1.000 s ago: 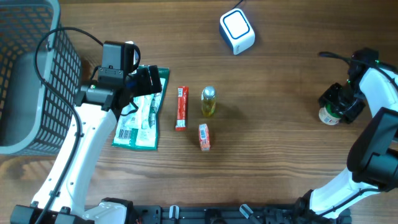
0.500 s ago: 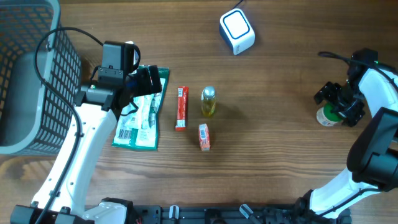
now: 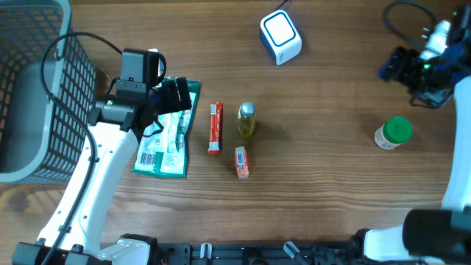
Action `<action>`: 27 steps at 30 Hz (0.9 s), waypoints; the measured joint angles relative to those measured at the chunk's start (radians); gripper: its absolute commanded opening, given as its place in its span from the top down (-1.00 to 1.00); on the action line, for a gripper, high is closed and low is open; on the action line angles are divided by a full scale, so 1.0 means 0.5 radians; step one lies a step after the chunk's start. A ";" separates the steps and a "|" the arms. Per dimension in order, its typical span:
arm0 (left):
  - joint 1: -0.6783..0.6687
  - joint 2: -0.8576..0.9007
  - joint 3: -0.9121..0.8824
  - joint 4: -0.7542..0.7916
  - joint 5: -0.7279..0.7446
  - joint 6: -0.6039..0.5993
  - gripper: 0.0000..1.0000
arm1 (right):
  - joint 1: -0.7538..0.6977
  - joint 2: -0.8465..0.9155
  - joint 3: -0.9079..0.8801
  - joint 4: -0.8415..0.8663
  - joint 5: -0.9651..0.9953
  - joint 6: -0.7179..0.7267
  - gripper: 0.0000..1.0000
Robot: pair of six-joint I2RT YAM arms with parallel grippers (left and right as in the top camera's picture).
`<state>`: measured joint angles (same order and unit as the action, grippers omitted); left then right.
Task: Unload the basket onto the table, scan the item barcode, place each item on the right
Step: 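Release the container and swing the right gripper toward the oil bottle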
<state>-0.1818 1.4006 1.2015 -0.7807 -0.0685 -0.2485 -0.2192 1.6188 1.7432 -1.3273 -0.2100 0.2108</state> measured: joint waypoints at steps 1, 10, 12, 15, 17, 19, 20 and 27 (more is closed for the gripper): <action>0.000 0.000 0.000 0.000 0.000 0.000 -1.00 | 0.068 -0.034 0.002 -0.010 -0.070 -0.024 -0.74; 0.000 0.000 0.000 -0.001 0.000 0.000 -1.00 | 0.933 -0.027 -0.043 0.195 -0.165 0.240 -0.74; 0.000 0.000 0.000 0.000 0.001 0.000 -1.00 | 1.211 -0.014 -0.053 0.288 0.008 0.434 -0.75; 0.000 0.000 0.000 0.000 0.000 0.000 -1.00 | 1.447 0.021 -0.056 0.377 0.208 0.615 -0.75; 0.000 0.000 0.000 -0.001 0.000 0.000 -1.00 | 1.635 0.071 -0.056 0.437 0.401 0.756 -0.75; 0.000 0.000 0.000 -0.001 0.000 0.000 -1.00 | 1.768 0.137 -0.056 0.458 0.552 0.870 -0.75; 0.000 0.000 0.000 0.000 0.000 0.000 -1.00 | 1.822 0.178 -0.056 0.465 0.621 0.926 -0.72; 0.000 0.000 0.000 0.000 0.000 0.000 -1.00 | 1.916 0.447 -0.066 0.494 0.805 1.085 -0.70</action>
<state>-0.1818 1.4006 1.2015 -0.7807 -0.0685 -0.2485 0.7387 1.8423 1.7103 -1.0801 0.1925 0.7532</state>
